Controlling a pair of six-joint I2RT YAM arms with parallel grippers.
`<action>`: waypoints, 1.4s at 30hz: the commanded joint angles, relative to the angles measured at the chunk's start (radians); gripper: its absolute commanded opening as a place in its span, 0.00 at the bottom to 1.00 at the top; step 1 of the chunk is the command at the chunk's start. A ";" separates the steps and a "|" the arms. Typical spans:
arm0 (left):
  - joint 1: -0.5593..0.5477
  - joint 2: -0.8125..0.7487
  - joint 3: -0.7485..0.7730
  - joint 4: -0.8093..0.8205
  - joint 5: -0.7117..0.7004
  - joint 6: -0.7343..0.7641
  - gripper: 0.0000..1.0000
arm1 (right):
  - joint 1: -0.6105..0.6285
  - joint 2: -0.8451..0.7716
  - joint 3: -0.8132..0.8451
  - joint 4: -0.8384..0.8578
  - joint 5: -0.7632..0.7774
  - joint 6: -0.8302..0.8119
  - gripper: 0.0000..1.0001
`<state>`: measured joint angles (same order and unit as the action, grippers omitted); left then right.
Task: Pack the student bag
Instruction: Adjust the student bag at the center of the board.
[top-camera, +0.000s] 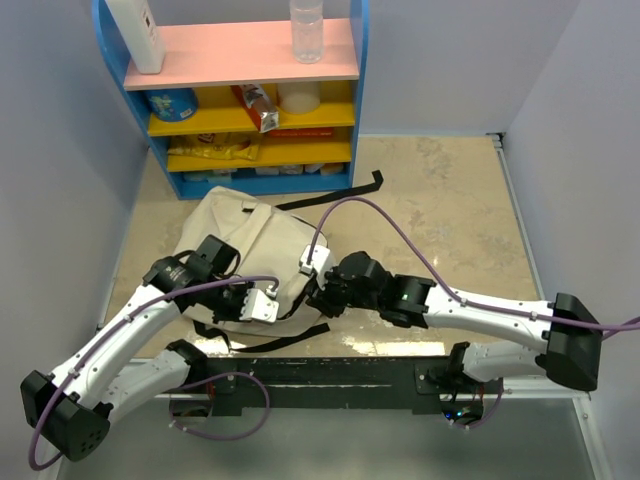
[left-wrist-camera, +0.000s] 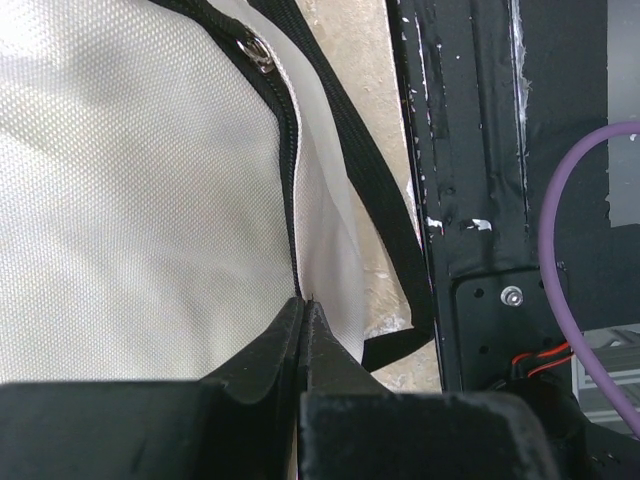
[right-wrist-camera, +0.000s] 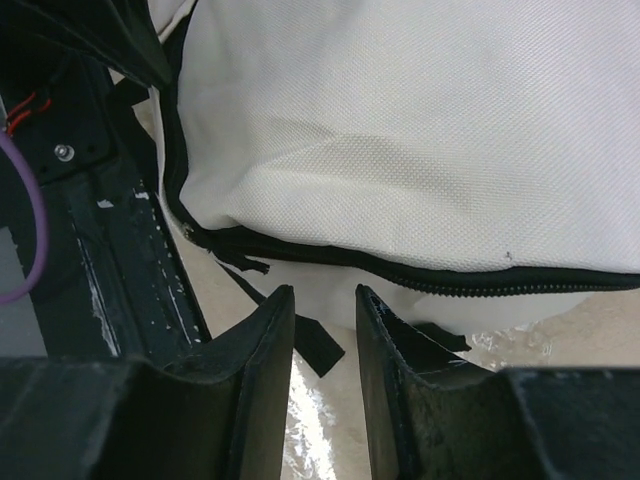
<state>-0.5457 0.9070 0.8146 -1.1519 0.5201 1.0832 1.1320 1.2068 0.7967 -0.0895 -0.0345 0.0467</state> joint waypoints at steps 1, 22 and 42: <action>0.004 -0.013 0.047 -0.014 -0.052 0.000 0.00 | 0.000 0.036 0.053 0.085 0.031 -0.069 0.33; 0.004 0.032 0.156 0.037 0.067 -0.129 0.20 | 0.002 0.226 0.128 0.061 0.031 0.018 0.21; -0.100 0.115 0.092 0.173 0.161 -0.226 0.27 | 0.012 -0.006 -0.133 0.276 -0.088 0.246 0.26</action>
<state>-0.6411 1.0283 0.8917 -1.0107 0.6689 0.8783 1.1343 1.1790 0.6563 0.0776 -0.0826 0.2592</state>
